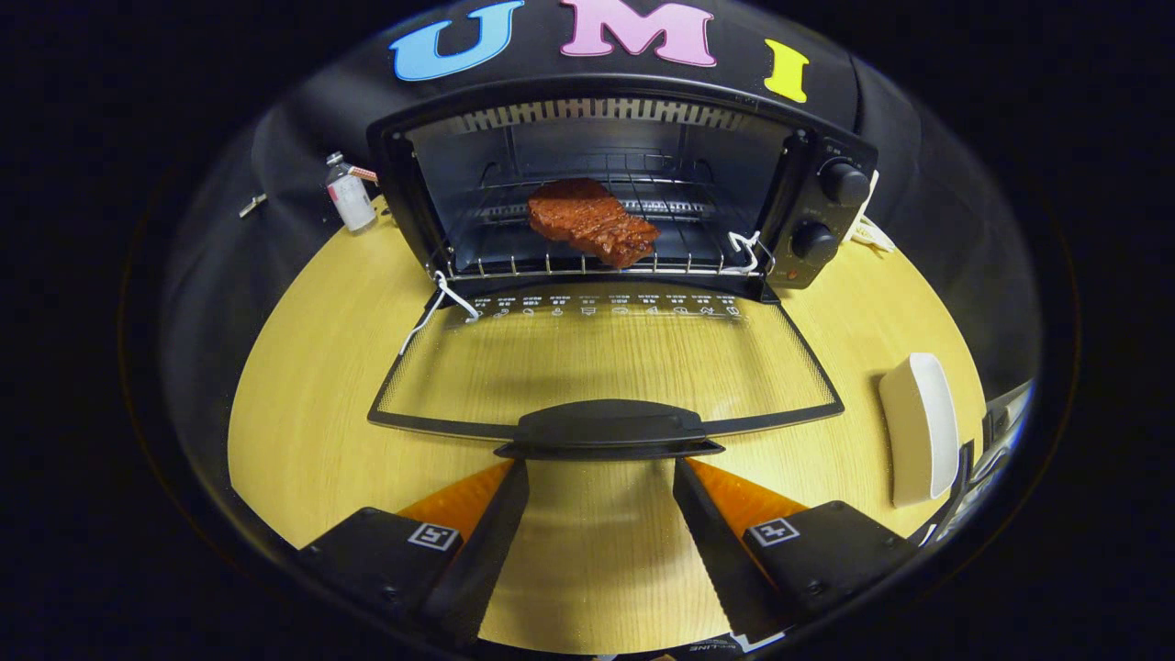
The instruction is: Open the toaster oven, put the food inside, and close the toaster oven door.
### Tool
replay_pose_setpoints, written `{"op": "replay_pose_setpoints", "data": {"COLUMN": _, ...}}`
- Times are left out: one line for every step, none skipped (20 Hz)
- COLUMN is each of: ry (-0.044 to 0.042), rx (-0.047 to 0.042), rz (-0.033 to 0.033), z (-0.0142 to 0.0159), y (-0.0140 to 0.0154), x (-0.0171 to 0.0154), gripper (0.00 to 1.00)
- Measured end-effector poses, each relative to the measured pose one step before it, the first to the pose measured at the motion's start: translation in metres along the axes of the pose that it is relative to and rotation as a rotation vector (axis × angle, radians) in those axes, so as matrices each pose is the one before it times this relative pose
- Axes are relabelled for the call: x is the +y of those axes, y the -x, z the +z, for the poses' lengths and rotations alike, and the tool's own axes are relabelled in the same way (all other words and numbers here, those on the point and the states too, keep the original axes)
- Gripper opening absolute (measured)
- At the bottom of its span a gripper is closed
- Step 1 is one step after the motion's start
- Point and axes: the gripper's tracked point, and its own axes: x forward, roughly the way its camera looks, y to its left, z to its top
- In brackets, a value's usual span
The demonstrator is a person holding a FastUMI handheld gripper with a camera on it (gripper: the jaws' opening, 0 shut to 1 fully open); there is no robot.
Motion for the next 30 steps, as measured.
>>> {"op": "replay_pose_setpoints", "data": {"ry": -0.00572, "rx": -0.00272, "rz": 0.00535, "z": 0.0014, "y": 0.00265, "x": 0.00007, "gripper": 0.97}}
{"op": "replay_pose_setpoints", "data": {"ry": 0.00001, "rx": -0.00651, "rz": 0.00296, "z": 0.00218, "y": 0.003, "x": 0.00059, "gripper": 0.98}}
{"op": "replay_pose_setpoints", "data": {"ry": 0.00217, "rx": -0.01017, "rz": 0.00127, "z": 0.00232, "y": 0.00418, "x": 0.0005, "gripper": 0.98}}
{"op": "replay_pose_setpoints", "data": {"ry": 0.0006, "rx": -0.01101, "rz": 0.00053, "z": 0.00272, "y": 0.00408, "x": 0.00063, "gripper": 0.98}}
{"op": "replay_pose_setpoints", "data": {"ry": -0.00461, "rx": -0.00884, "rz": -0.00024, "z": 0.00288, "y": 0.00365, "x": 0.0004, "gripper": 0.98}}
{"op": "replay_pose_setpoints", "data": {"ry": -0.0036, "rx": -0.0091, "rz": -0.00003, "z": 0.003, "y": 0.00288, "x": 0.00072, "gripper": 0.97}}
{"op": "replay_pose_setpoints", "data": {"ry": -0.00168, "rx": -0.00696, "rz": 0.00066, "z": 0.00296, "y": 0.003, "x": 0.00076, "gripper": 0.98}}
{"op": "replay_pose_setpoints", "data": {"ry": -0.00161, "rx": -0.00651, "rz": 0.00185, "z": 0.00182, "y": 0.00192, "x": 0.00048, "gripper": 0.98}}
{"op": "replay_pose_setpoints", "data": {"ry": -0.0053, "rx": -0.00511, "rz": 0.00287, "z": 0.00118, "y": 0.00257, "x": 0.00033, "gripper": 0.98}}
{"op": "replay_pose_setpoints", "data": {"ry": -0.0077, "rx": -0.00444, "rz": 0.00354, "z": 0.00124, "y": 0.00278, "x": 0.00079, "gripper": 0.98}}
{"op": "replay_pose_setpoints", "data": {"ry": -0.00475, "rx": -0.00659, "rz": 0.00268, "z": 0.00279, "y": 0.00116, "x": 0.0003, "gripper": 0.98}}
{"op": "replay_pose_setpoints", "data": {"ry": -0.00321, "rx": -0.00683, "rz": 0.00132, "z": 0.00298, "y": 0.00259, "x": 0.00104, "gripper": 0.98}}
{"op": "replay_pose_setpoints", "data": {"ry": -0.00011, "rx": -0.01087, "rz": 0.00008, "z": 0.00479, "y": 0.00207, "x": 0.0003, "gripper": 0.98}}
{"op": "replay_pose_setpoints", "data": {"ry": 0.00091, "rx": -0.014, "rz": -0.00052, "z": 0.00544, "y": 0.00188, "x": 0.00039, "gripper": 0.98}}
{"op": "replay_pose_setpoints", "data": {"ry": 0.00041, "rx": -0.01375, "rz": -0.00069, "z": 0.00593, "y": 0.00102, "x": 0.00034, "gripper": 0.98}}
{"op": "replay_pose_setpoints", "data": {"ry": 0.00029, "rx": -0.01343, "rz": -0.00098, "z": 0.00572, "y": 0.0014, "x": 0.00016, "gripper": 0.98}}
{"op": "replay_pose_setpoints", "data": {"ry": -0.00022, "rx": -0.00856, "rz": -0.00036, "z": 0.00436, "y": 0.00123, "x": 0.00021, "gripper": 0.98}}
{"op": "replay_pose_setpoints", "data": {"ry": -0.00233, "rx": -0.00668, "rz": 0.0007, "z": 0.00355, "y": 0.00128, "x": 0.00052, "gripper": 0.98}}
{"op": "replay_pose_setpoints", "data": {"ry": -0.00212, "rx": -0.00816, "rz": 0.00207, "z": 0.00245, "y": 0.0016, "x": 0.00059, "gripper": 0.98}}
{"op": "replay_pose_setpoints", "data": {"ry": -0.00033, "rx": -0.0097, "rz": 0.00384, "z": 0.00442, "y": 0.0007, "x": 0.00061, "gripper": 0.98}}
{"op": "replay_pose_setpoints", "data": {"ry": 0.00189, "rx": -0.01325, "rz": 0.00405, "z": 0.00528, "y": 0.00148, "x": 0.00066, "gripper": 0.98}}
{"op": "replay_pose_setpoints", "data": {"ry": 0.00278, "rx": -0.02057, "rz": 0.00481, "z": 0.0075, "y": 0.00194, "x": 0.00009, "gripper": 0.98}}
{"op": "replay_pose_setpoints", "data": {"ry": 0.00124, "rx": -0.02872, "rz": 0.00436, "z": 0.00978, "y": 0.00039, "x": 0.00075, "gripper": 0.98}}
{"op": "replay_pose_setpoints", "data": {"ry": 0.00869, "rx": -0.02643, "rz": 0.00469, "z": 0.01038, "y": -0.00061, "x": 0.00117, "gripper": 0.98}}
{"op": "replay_pose_setpoints", "data": {"ry": 0.01632, "rx": -0.03025, "rz": 0.00504, "z": 0.01241, "y": -0.00101, "x": 0.00079, "gripper": 0.98}}
{"op": "replay_pose_setpoints", "data": {"ry": 0.0142, "rx": -0.02148, "rz": 0.00749, "z": 0.00922, "y": -0.00428, "x": 0.00101, "gripper": 0.98}}
{"op": "replay_pose_setpoints", "data": {"ry": 0.00758, "rx": -0.00115, "rz": 0.01498, "z": 0.00558, "y": -0.00665, "x": 0.00276, "gripper": 0.98}}
{"op": "replay_pose_setpoints", "data": {"ry": 0.00244, "rx": 0.01407, "rz": 0.00897, "z": 0.0007, "y": -0.00646, "x": 0.00067, "gripper": 0.98}}
{"op": "replay_pose_setpoints", "data": {"ry": 0.00248, "rx": 0.00552, "rz": -0.0048, "z": 0.00157, "y": -0.00612, "x": -0.0027, "gripper": 0.98}}
{"op": "replay_pose_setpoints", "data": {"ry": 0.0, "rx": -0.00994, "rz": -0.00324, "z": 0.00586, "y": -0.00552, "x": -0.0027, "gripper": 0.99}}
